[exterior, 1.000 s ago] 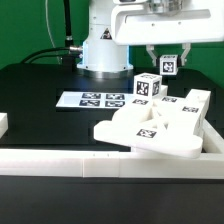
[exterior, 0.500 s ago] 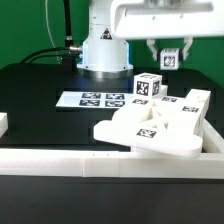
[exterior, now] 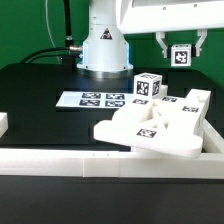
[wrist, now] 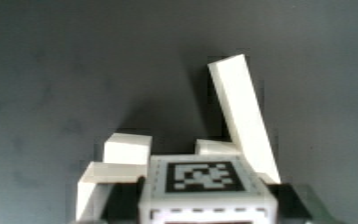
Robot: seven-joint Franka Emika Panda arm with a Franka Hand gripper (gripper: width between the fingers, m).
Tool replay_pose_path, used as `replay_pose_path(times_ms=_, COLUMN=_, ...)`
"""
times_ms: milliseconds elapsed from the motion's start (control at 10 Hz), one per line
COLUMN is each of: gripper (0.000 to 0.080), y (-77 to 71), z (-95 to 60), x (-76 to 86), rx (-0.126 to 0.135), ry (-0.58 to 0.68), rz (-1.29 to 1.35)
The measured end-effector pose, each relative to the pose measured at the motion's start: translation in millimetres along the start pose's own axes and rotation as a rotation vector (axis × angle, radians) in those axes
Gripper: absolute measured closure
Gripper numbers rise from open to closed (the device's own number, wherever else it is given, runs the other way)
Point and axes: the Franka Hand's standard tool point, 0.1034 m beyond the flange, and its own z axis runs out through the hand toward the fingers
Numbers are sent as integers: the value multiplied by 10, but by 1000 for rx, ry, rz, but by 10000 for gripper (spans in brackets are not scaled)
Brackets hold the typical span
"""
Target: Assemble chair
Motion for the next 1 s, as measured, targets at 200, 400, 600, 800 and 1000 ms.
replay_pose_path(times_ms=200, gripper=517, y=-106, z=-77, x=284, rx=-7, ry=21, rz=-86)
replay_pose_path(times_ms=400, gripper=517, y=-180, z=-81, x=591, rx=-7, ry=8, rz=-165)
replay_pose_path(times_ms=600, gripper=517, y=-177, z=-70, x=584, rx=-7, ry=12, rz=-163)
replay_pose_path(times_ms=800, gripper=517, y=-173, z=-52, x=589, rx=-10, ry=10, rz=-166)
replay_pose_path(times_ms=1000, gripper=517, y=-221, z=-28, x=719, rx=-40, ry=2, rz=-251)
